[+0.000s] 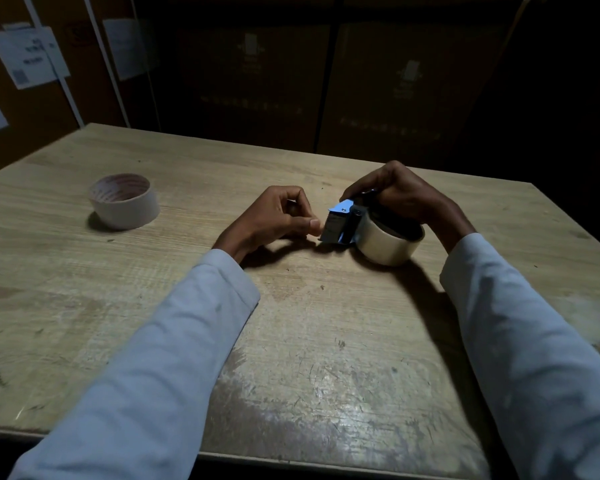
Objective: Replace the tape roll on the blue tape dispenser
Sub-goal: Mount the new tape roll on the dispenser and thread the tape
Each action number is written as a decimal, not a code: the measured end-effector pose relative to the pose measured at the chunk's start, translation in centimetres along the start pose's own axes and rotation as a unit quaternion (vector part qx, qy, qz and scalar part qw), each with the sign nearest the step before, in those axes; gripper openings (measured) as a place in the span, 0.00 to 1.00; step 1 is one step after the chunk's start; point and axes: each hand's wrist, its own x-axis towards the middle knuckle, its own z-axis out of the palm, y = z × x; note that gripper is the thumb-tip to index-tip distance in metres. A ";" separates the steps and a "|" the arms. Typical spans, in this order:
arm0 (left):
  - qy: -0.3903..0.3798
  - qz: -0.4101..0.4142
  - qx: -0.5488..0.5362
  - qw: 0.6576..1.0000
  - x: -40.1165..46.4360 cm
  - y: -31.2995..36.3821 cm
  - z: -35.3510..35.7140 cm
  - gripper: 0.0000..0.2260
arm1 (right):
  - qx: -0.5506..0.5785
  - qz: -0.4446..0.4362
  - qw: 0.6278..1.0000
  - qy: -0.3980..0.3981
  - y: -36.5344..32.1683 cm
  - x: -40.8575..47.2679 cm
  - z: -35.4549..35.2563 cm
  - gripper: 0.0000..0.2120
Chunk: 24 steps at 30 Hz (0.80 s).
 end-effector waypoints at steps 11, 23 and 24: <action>-0.048 -0.006 0.008 0.999 1.3 0.8 1.5 0.06 | 0.058 -0.022 0.998 -0.028 1.5 -0.3 -1.1 0.21; -0.057 -0.006 -0.007 0.998 1.2 0.3 2.2 0.10 | 0.048 -0.040 0.998 0.000 1.5 -0.6 -0.2 0.19; -0.045 -0.002 0.004 0.999 1.1 0.3 2.3 0.13 | 0.045 -0.039 0.998 0.003 1.5 -0.5 -0.2 0.19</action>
